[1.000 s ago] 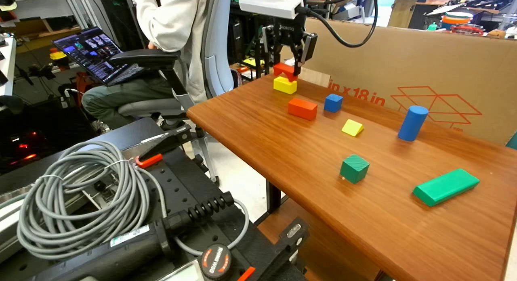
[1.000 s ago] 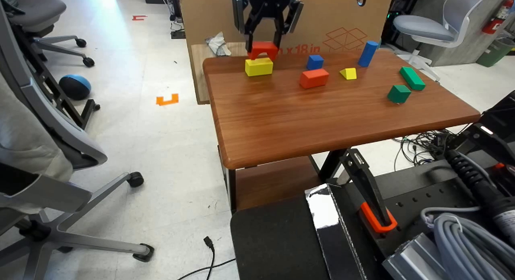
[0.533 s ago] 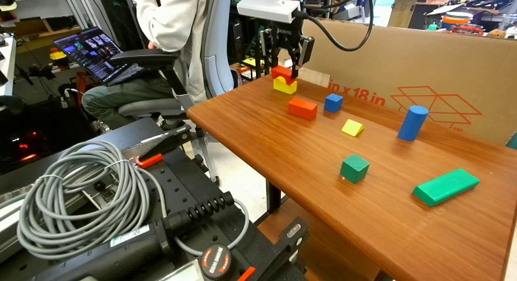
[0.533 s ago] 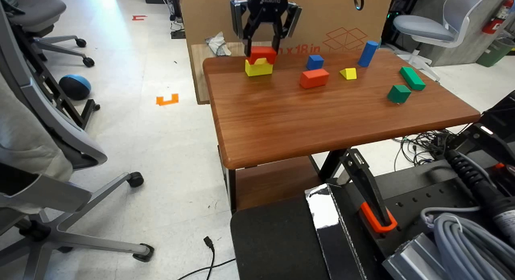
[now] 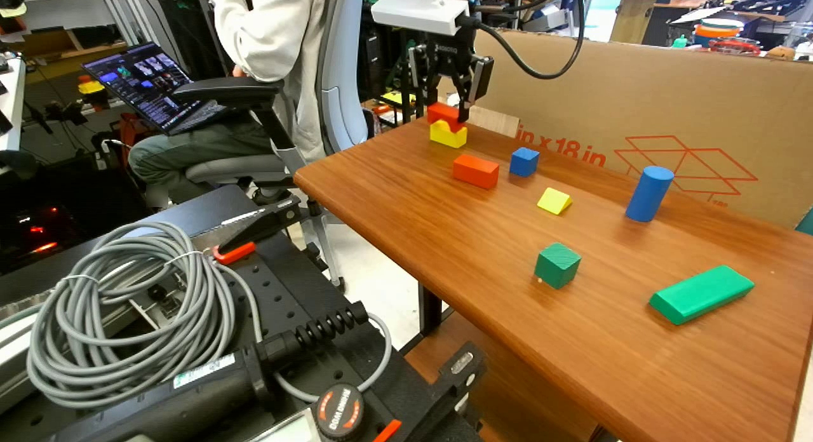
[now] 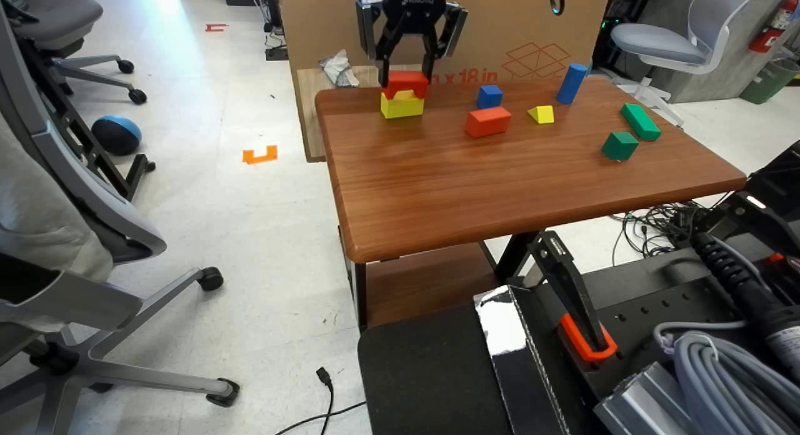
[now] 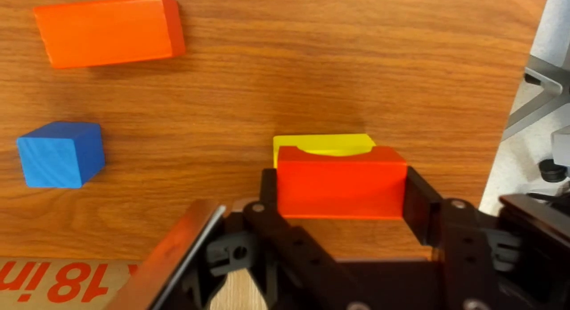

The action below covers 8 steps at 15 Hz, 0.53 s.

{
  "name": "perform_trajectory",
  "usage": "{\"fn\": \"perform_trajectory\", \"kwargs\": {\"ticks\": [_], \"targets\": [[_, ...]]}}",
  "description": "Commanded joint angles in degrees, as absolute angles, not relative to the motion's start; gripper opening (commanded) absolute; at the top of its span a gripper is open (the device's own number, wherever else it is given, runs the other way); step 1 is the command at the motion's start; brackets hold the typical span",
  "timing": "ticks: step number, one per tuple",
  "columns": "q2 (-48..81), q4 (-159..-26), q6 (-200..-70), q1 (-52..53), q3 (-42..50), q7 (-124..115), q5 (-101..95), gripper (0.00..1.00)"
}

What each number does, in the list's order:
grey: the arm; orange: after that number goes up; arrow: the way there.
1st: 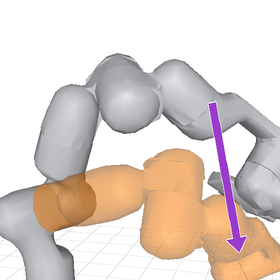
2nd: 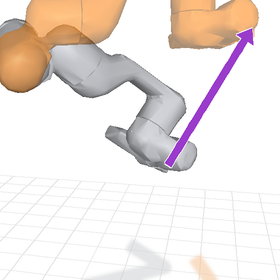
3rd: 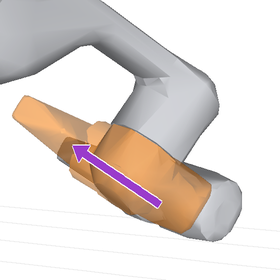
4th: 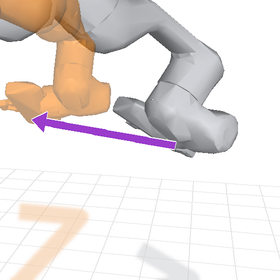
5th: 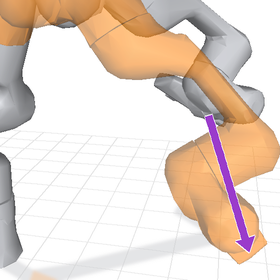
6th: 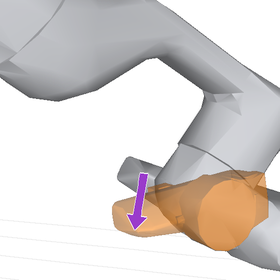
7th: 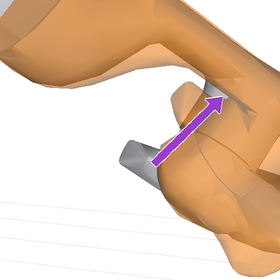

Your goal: Put the two orange blocks on the yellow block on the right and then put a blue block on the orange block

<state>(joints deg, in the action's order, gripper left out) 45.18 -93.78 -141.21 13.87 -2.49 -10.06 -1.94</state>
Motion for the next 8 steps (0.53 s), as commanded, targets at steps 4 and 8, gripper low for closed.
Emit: {"fn": "perform_trajectory", "kwargs": {"ticks": [4, 8], "targets": [[45.5, -92.6, -141.1, 15.2, -0.7, -13.3, -3.1, 0.42], [45.2, -92.9, -140.8, 15.6, -0.2, -13.8, -3.7, 0.98]]}}
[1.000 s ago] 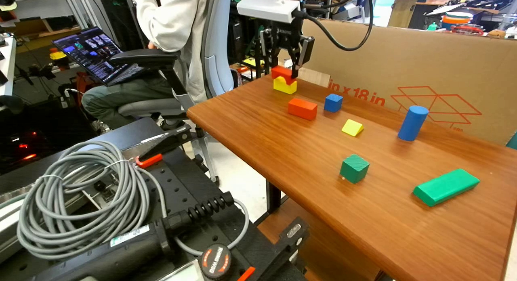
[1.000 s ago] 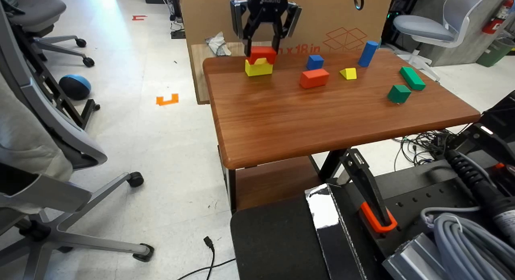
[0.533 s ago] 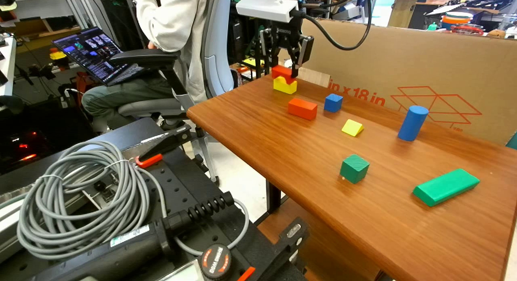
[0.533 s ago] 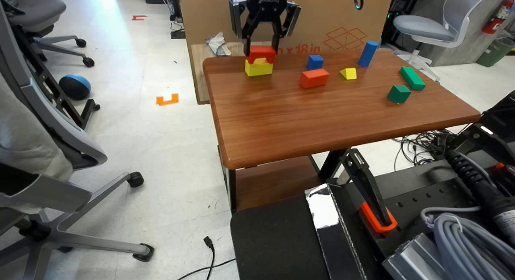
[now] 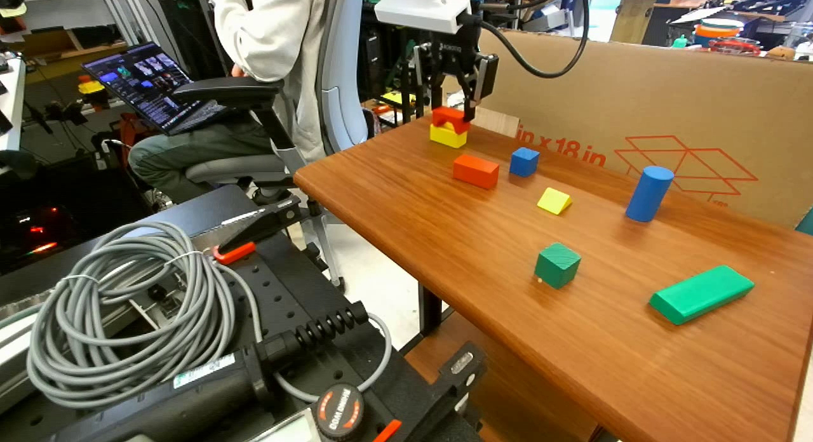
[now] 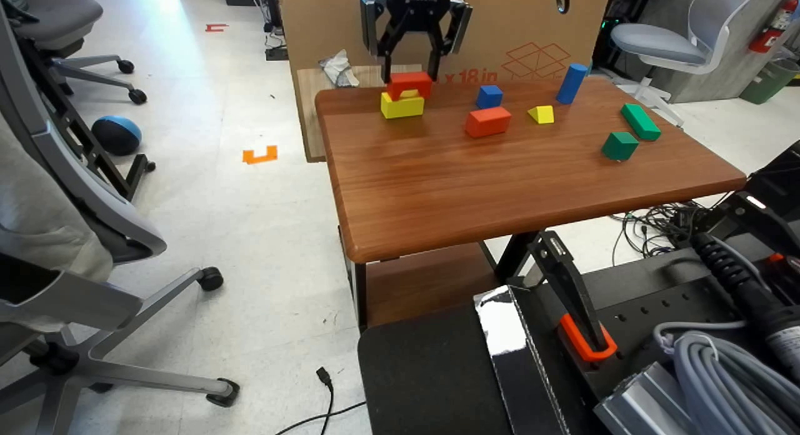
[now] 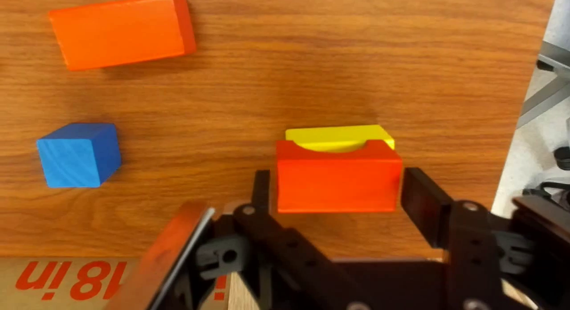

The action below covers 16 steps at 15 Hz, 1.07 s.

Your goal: Put the two orange blocks on the yellow block on the right and then put a blue block on the orange block

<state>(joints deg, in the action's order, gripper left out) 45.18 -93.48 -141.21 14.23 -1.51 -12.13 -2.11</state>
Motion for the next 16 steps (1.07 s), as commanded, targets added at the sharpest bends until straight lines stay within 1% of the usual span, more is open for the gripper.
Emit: {"fn": "perform_trajectory", "kwargs": {"ticks": [1, 6, 13, 16], "targets": [[44.8, -93.3, -140.5, 15.5, -0.5, -13.3, -3.6, 1.00], [41.7, -98.4, -142.4, 16.3, -0.9, -12.6, -4.9, 1.00], [28.1, -116.9, -146.2, 16.4, 1.9, -16.1, -7.7, 1.00], [25.0, -121.8, -146.2, 14.5, 2.7, -15.2, -8.2, 1.00]]}}
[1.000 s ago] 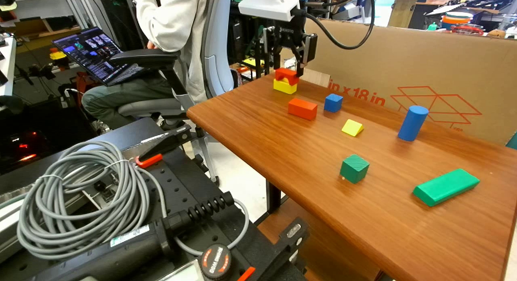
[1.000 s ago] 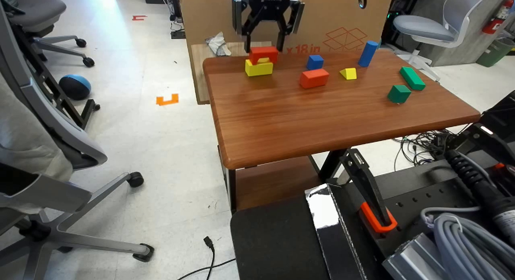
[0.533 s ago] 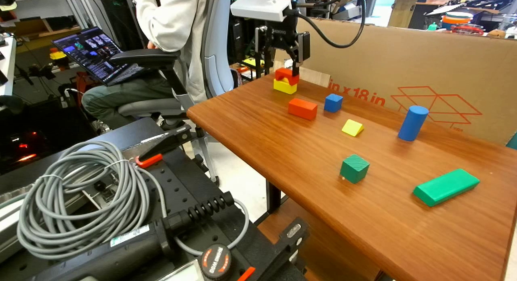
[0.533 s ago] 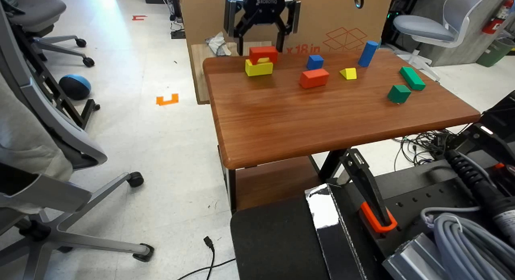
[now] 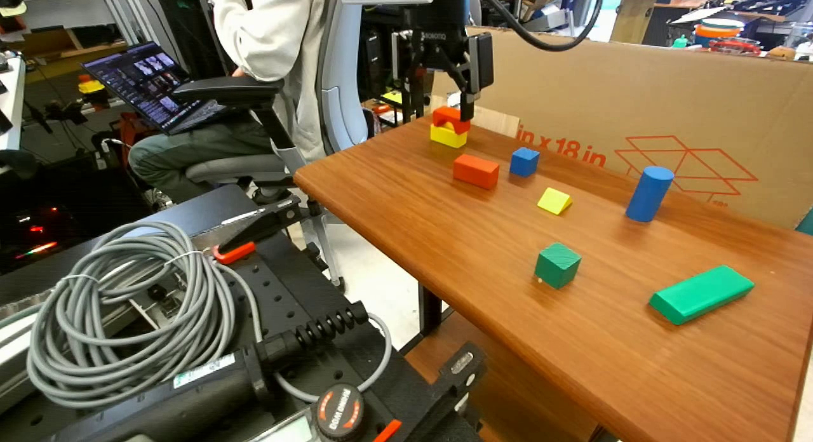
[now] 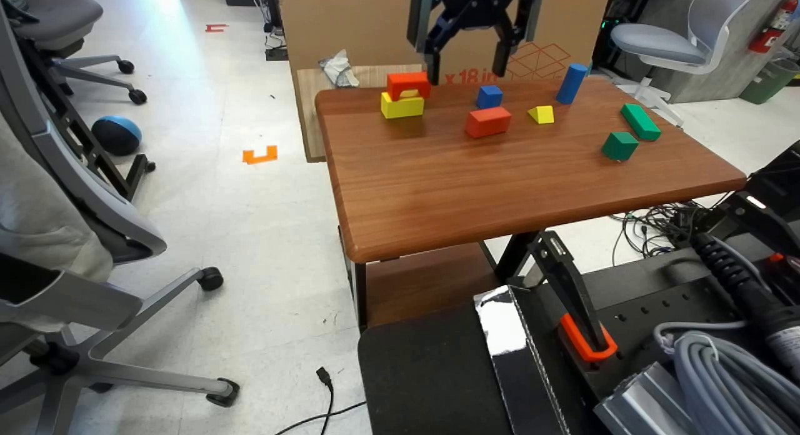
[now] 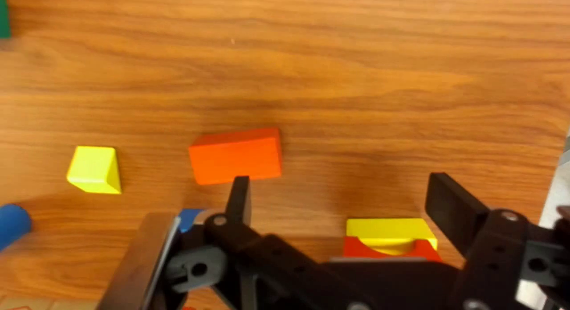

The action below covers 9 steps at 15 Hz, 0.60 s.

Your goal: Put the two orange blocks on the yellow block on the right and then put a blue block on the orange block

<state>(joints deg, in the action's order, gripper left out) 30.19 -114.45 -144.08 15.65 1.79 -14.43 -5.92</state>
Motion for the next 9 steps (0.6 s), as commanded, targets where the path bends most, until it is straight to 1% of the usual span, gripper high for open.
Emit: {"fn": "perform_trajectory", "kwargs": {"ticks": [1, 5, 9], "targets": [[24.6, -123.2, -148.3, 13.4, 2.5, -13.7, -8.2, 1.00], [26.4, -123.7, -152.9, 9.9, 1.8, -8.7, -7.6, 1.00], [28.4, -122.2, -153.2, 8.2, 0.9, -4.3, -7.1, 1.00]]}}
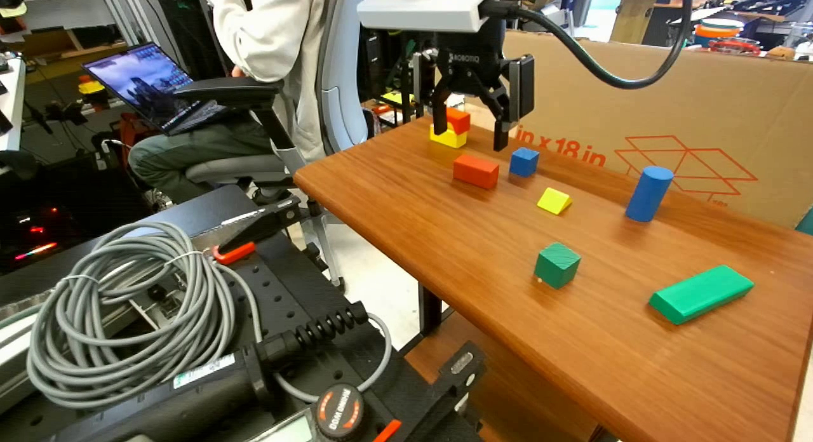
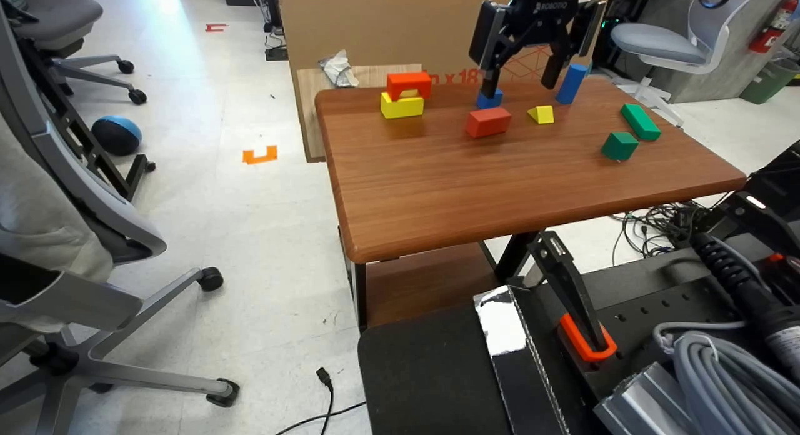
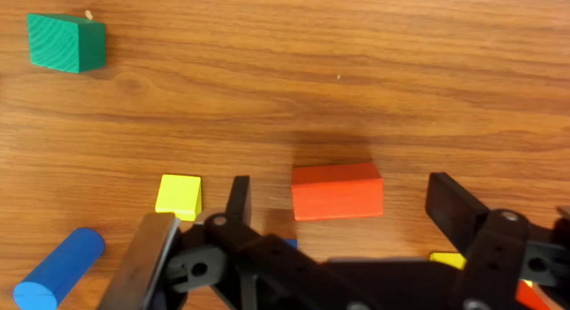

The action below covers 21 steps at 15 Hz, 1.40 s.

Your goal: Put the two orange blocks on the yellow block on the right and then put a blue block on the orange block

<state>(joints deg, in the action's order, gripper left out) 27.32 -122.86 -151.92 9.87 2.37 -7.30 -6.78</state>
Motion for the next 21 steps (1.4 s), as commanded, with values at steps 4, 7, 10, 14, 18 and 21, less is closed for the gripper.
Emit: {"fn": "perform_trajectory", "kwargs": {"ticks": [4, 7, 10, 14, 18, 21], "targets": [[30.3, -120.7, -152.5, 8.8, 1.3, -2.6, -8.5, 1.00], [32.0, -119.0, -152.4, 10.2, 3.1, -3.9, -11.4, 1.00], [33.7, -116.7, -151.4, 9.1, 1.6, -3.1, -10.0, 1.00], [35.9, -114.6, -151.2, 7.3, -0.9, -1.5, -7.5, 1.00], [37.9, -112.7, -151.4, 5.8, -2.5, -0.4, -5.9, 1.00], [38.4, -112.1, -151.5, 5.6, -2.0, -0.3, -5.9, 1.00]]}}
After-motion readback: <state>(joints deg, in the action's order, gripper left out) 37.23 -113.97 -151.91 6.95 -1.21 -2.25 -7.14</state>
